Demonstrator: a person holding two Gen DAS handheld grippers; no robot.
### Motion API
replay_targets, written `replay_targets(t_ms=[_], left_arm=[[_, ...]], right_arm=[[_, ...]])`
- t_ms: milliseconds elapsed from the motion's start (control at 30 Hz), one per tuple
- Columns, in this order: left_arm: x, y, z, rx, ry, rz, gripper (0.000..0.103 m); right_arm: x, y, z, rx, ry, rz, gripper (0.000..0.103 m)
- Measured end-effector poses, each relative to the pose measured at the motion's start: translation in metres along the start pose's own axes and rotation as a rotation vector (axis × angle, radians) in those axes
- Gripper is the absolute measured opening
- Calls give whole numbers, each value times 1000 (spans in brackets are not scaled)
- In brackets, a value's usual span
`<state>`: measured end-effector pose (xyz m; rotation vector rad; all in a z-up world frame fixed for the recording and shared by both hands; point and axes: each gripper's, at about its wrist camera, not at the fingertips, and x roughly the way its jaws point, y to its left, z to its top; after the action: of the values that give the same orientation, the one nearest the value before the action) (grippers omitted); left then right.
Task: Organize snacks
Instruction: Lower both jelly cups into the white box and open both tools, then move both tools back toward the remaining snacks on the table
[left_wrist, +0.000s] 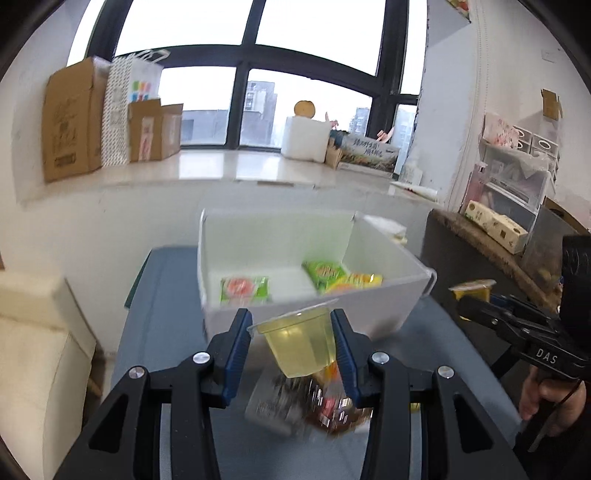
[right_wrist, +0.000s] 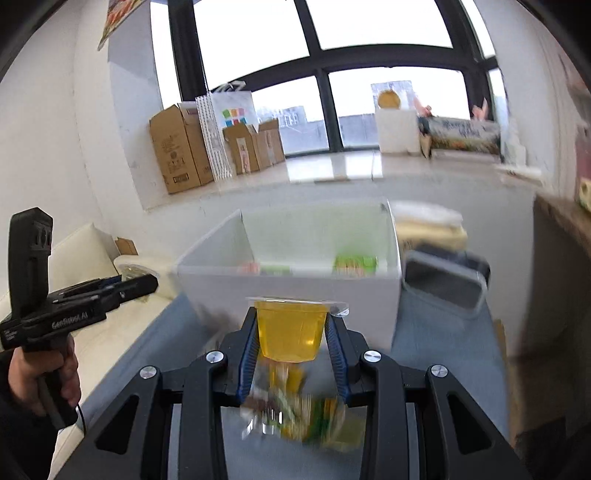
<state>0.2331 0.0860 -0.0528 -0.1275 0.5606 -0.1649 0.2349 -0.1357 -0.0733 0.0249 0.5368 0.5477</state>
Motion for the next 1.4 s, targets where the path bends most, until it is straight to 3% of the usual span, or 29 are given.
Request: replay_targets(t_ms=[200, 333, 367, 400, 433, 467, 500, 567, 800, 1000, 1167, 1400], left_arm=[[50, -1, 59, -3, 13, 5, 48], [89, 4, 67, 10, 55, 43, 49], [99, 5, 67, 21, 87, 56, 60], [106, 5, 66, 27, 113, 61, 75], [112, 6, 65, 30, 137, 70, 103], [111, 7, 63, 30, 122, 87, 103], [108, 8, 62, 32, 106, 97, 103], [104, 11, 60, 23, 110, 80, 103], [91, 6, 52, 24, 107, 78, 103], [76, -1, 44, 19, 114, 62, 103], [40, -9, 10, 6, 111, 23, 103], [-4, -5, -52, -23, 111, 29, 103]], right_arm=[[46, -8, 57, -16, -10, 14, 38], [82, -19, 72, -32, 37, -2, 38], [90, -23, 72, -30, 55, -10, 40], [96, -26, 72, -29, 73, -10, 45], [106, -28, 72, -39, 125, -21, 70], [110, -30, 72, -50, 153, -61, 98], [110, -32, 70, -53, 146, -77, 101], [97, -39, 67, -39, 82, -39, 103], [80, -55, 56, 47, 73, -9, 103], [59, -35, 51, -12, 54, 36, 103], [32, -19, 33, -59, 58, 92, 103], [-8, -20, -34, -15, 96, 125, 103]])
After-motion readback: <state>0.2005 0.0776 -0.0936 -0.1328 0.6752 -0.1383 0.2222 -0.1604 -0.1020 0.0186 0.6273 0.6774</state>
